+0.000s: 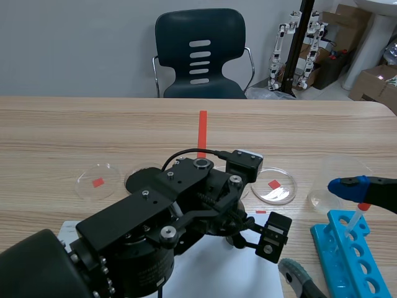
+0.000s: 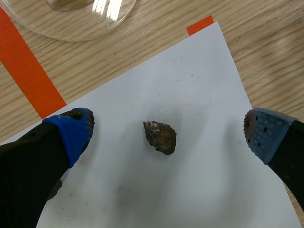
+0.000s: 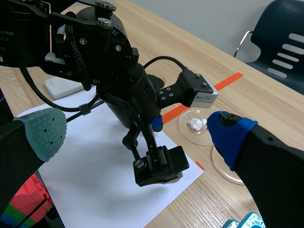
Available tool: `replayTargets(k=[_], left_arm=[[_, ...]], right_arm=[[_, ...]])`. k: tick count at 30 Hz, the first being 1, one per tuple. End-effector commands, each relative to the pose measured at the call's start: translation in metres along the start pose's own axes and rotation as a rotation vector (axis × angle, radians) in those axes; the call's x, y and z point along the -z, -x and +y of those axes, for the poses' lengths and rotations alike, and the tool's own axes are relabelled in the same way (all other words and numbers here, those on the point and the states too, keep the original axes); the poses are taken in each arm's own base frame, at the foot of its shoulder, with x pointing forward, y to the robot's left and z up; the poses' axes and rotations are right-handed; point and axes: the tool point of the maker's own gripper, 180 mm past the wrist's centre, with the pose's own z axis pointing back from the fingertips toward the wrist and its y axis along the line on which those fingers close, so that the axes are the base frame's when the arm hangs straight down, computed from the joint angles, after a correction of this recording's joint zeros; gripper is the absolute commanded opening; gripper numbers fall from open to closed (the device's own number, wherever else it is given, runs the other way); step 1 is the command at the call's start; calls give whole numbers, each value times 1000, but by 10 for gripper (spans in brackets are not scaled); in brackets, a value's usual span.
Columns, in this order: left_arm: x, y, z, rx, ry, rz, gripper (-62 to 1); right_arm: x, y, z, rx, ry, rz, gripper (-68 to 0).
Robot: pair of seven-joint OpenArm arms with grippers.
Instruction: Return to the home posture
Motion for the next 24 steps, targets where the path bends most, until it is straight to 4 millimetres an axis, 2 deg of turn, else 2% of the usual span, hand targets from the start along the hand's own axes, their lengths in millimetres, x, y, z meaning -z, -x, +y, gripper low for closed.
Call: replayTargets(k=[1,7,13,24], left_arm=[[-5,-15,-16,-9,35,-38,14],[-12,-14,-12,-9,34,-59,14],[-31,-16,-4,-3,36,-127,14],[-79,4,42,49,-32,-276,14]], right_arm=[[0,-7,-4,-7,2,-24,-54],[0,-7,-4,-7,2,-24,-54],[0,-7,-4,-7,2,-24,-54],[0,-7,-4,-7,2,-24,-54]])
